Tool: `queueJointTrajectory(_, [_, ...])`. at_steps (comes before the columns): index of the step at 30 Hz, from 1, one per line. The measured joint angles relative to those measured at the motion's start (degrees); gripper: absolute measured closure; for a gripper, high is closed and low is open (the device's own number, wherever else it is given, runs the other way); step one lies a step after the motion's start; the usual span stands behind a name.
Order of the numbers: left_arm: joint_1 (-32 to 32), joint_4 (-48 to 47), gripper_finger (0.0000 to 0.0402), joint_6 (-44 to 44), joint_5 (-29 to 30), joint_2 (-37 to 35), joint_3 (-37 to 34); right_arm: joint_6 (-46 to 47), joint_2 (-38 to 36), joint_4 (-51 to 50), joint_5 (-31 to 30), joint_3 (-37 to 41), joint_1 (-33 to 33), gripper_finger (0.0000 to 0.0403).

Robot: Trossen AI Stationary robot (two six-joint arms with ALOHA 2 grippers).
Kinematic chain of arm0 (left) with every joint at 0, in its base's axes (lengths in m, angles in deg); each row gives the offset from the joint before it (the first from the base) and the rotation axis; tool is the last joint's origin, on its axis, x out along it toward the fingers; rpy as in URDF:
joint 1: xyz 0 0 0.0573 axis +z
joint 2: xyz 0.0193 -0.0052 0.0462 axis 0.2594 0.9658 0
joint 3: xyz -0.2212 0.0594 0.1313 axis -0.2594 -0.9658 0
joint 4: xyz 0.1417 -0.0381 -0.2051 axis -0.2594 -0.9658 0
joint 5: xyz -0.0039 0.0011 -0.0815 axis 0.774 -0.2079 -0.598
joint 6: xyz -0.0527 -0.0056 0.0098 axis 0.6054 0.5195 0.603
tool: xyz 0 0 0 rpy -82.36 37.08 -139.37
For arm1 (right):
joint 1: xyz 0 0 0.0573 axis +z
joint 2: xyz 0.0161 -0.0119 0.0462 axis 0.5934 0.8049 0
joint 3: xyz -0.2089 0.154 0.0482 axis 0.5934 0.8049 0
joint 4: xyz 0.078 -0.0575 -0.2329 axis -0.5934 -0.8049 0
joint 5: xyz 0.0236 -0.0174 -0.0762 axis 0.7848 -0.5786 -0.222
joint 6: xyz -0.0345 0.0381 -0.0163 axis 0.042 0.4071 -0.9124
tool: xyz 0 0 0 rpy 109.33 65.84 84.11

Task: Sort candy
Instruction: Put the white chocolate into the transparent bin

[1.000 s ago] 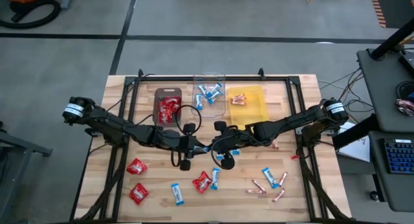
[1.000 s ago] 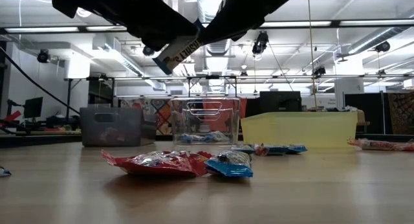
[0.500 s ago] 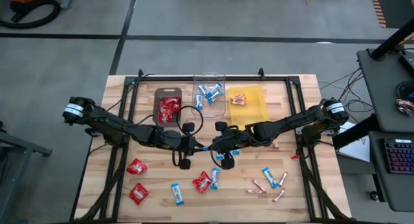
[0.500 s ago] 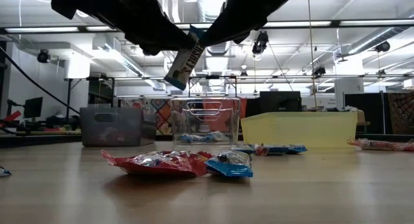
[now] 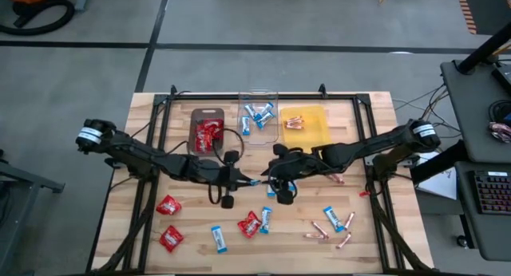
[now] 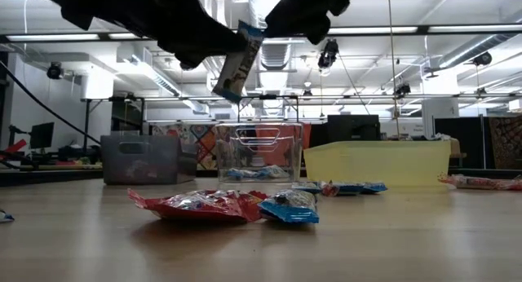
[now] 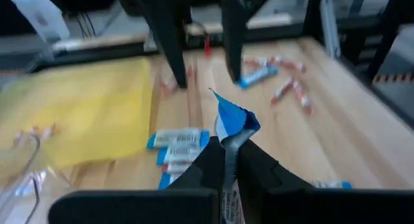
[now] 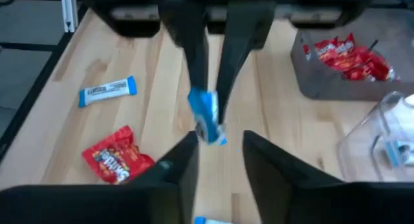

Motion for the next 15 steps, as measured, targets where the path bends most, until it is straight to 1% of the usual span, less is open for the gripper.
queueJointTrajectory(4, [-0.4,8.8,0.0401,0.0,0.0,-2.4,-4.3,0.9,-0.2,0.2,0.0,1.3,0.0,0.0216])
queueJointTrajectory(8, [-0.4,16.5,0.0401,-0.1,0.0,-3.7,-7.3,0.3,1.6,7.3,-0.1,4.1,0.0,0.0174])
queueJointTrajectory(11, [-0.4,21.1,0.0401,-0.8,0.0,-3.4,-8.1,-1.7,2.7,13.3,0.0,5.4,-0.1,0.0158])
queueJointTrajectory(13, [-0.4,21.5,0.0401,-0.8,0.0,-3.0,-8.1,-2.8,3.3,16.6,0.0,5.3,-0.1,0.0155])
queueJointTrajectory(15, [-0.4,21.4,0.0401,-0.8,0.0,-2.1,-7.4,-3.5,4.0,17.7,0.0,4.9,-0.2,0.0157])
